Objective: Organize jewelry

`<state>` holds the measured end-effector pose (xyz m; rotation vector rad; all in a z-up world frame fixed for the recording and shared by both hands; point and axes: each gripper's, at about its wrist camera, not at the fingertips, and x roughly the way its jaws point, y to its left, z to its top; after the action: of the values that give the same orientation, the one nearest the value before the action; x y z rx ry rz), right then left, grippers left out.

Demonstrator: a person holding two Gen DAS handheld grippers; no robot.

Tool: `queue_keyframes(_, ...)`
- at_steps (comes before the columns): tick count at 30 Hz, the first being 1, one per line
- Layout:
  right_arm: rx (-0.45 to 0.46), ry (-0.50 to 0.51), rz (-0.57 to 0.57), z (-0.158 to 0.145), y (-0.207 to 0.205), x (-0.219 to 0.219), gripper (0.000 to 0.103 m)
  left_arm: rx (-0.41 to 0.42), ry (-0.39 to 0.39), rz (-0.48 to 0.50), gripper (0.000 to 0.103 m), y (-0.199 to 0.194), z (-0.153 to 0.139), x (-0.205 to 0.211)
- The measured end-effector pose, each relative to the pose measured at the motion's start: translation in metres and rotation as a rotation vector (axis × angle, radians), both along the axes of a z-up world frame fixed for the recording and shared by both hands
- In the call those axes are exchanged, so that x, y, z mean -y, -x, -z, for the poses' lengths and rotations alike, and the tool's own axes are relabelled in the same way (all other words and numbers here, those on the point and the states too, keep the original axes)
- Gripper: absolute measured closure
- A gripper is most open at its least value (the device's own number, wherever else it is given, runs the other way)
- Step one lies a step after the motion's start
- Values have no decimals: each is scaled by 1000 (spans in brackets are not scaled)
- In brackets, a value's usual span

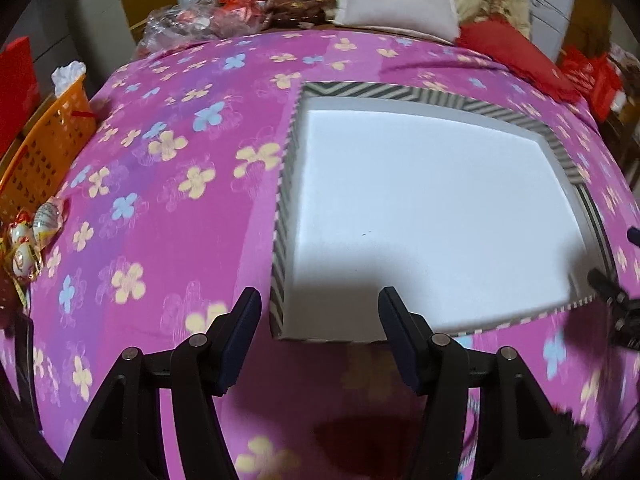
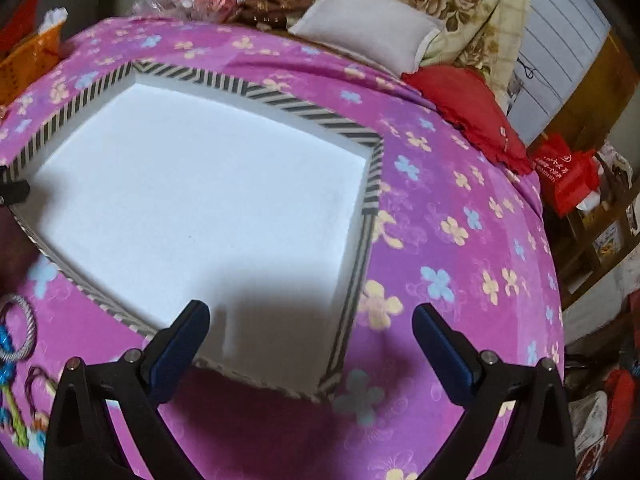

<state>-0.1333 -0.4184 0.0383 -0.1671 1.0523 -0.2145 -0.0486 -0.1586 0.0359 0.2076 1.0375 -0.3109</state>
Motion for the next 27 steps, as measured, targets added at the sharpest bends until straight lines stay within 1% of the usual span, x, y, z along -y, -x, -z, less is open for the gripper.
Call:
queue_keyframes(2,-4,-106,-2,-6,17,9,0,3,13,5,73,8,0,-4)
queue_keyframes(4,-42,-156,5,-3,19,10,0,-5,55,-3,73,13,0,-10)
queue_keyframes(5,-76,-165,2,1,23,8,0,-10,75,-10,73,16,0,-13)
queue_keyframes(6,-77,-161,-4,1,25,6,1,-10,89,-16,73,19,-1,-16)
queue_keyframes(7,-31,-134,0,-4,33,3,1,-6,96,-22,73,22,-3,-18)
queue_keyframes(8,40,-109,25,-16,44,1,2,2,100,-28,73,27,-5,-21)
queue_keyframes(9,81,-110,32,-23,52,0,2,10,102,-41,73,21,-18,-20)
queue_keyframes(11,234,-200,34,-50,89,0,2,60,126,-40,73,35,-30,-28)
queue_keyframes(13,318,-242,34,-66,117,-6,1,122,131,-39,73,53,-42,-36)
queue_keyframes(14,344,-245,32,-72,129,-8,1,153,134,-42,73,62,-47,-40)
queue_keyframes(16,389,-212,26,-81,155,-23,0,188,147,-50,73,81,-54,-46)
queue_keyframes(17,397,-197,24,-82,166,-31,0,189,152,-58,73,85,-56,-46)
queue_keyframes(18,391,-196,24,-83,168,-34,0,187,164,-65,73,92,-58,-51)
queue_keyframes(19,367,-205,27,-80,173,-41,0,189,161,-70,73,99,-58,-51)
queue_keyframes(20,339,-221,30,-75,177,-47,0,194,152,-74,73,106,-58,-52)
queue_keyframes(22,324,-240,24,-68,182,-55,0,201,121,-83,73,123,-56,-52)
queue_keyframes(24,320,-232,32,-62,190,-66,0,212,109,-85,73,138,-53,-54)
queue_keyframes(27,338,-236,42,-58,207,-82,0,230,106,-76,73,158,-51,-56)
